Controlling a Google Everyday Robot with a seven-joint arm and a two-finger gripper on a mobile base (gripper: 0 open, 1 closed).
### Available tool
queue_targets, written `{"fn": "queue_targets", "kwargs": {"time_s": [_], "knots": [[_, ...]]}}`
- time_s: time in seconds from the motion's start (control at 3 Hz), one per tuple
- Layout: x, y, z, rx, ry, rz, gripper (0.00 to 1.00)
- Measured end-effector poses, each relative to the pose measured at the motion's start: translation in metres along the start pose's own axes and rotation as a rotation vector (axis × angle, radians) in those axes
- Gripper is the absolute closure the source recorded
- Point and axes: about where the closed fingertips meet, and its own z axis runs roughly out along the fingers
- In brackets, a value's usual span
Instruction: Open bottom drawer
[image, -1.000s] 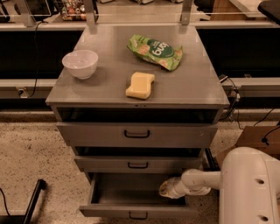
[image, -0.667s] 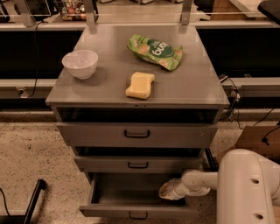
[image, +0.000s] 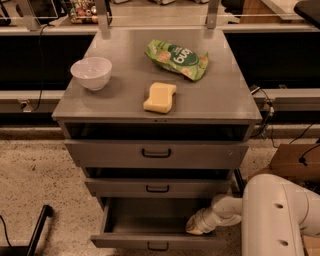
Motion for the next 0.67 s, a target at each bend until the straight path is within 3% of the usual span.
{"fn": "queue_targets", "kwargs": {"time_s": [0.33, 0.67], "knots": [[0.016, 0.019, -0.005, -0.081, -0.006, 0.057, 1.0], [0.022, 0.033, -0.012, -0.124, -0.012, 0.077, 1.0]]}}
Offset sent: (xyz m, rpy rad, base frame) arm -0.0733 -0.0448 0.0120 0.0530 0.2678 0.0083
